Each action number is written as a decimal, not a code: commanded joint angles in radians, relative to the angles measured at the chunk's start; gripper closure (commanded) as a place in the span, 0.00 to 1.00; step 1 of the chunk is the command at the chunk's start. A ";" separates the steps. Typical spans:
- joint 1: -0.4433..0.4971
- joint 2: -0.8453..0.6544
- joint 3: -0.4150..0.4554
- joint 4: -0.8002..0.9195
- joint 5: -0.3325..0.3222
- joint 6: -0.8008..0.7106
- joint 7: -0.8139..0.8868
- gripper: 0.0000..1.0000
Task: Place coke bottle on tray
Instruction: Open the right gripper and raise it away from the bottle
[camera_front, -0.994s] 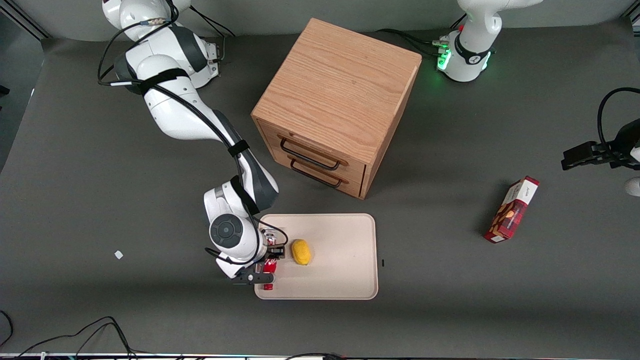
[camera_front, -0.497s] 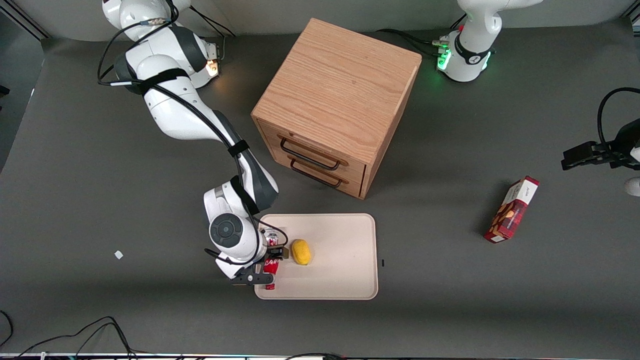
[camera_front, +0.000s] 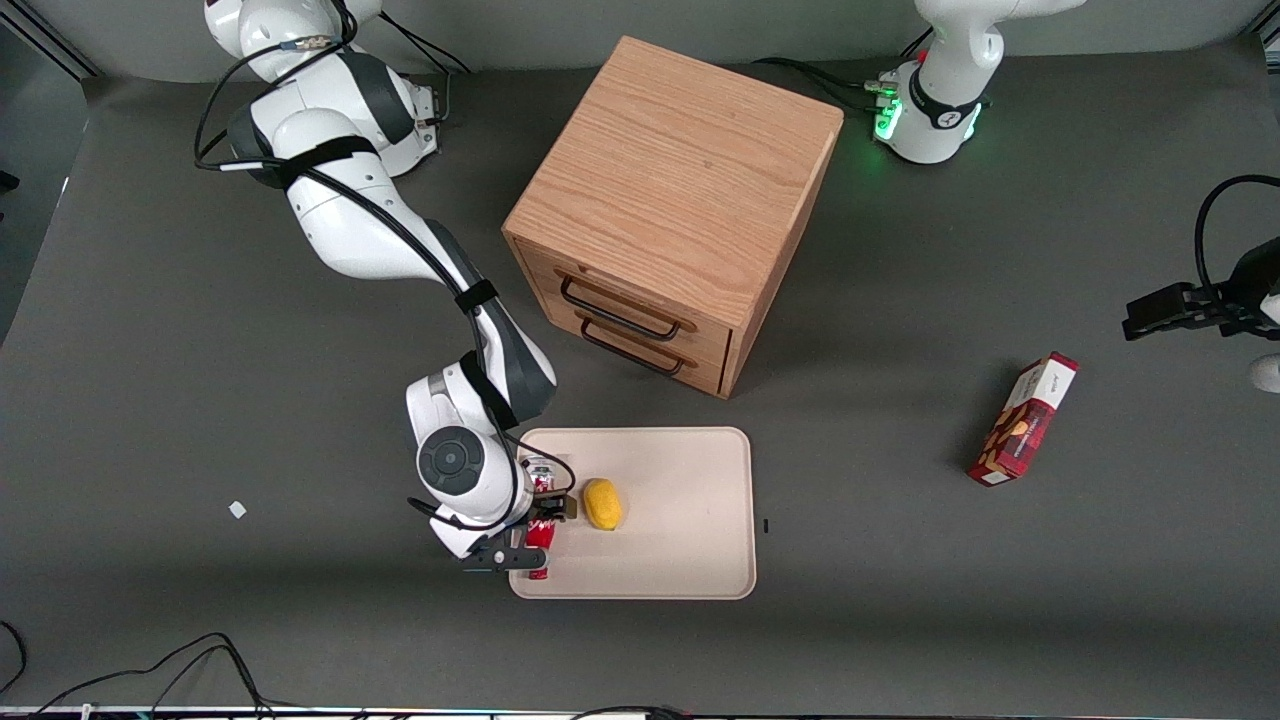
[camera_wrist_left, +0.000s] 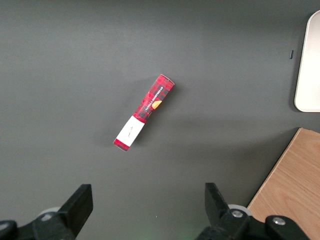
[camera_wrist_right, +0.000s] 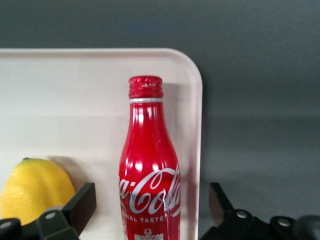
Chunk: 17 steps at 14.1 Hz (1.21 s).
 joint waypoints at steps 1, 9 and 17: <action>-0.009 -0.140 -0.011 -0.109 -0.008 -0.042 0.011 0.00; -0.141 -0.716 0.014 -0.632 0.002 -0.158 -0.012 0.00; -0.276 -0.978 0.037 -0.770 0.015 -0.354 -0.154 0.00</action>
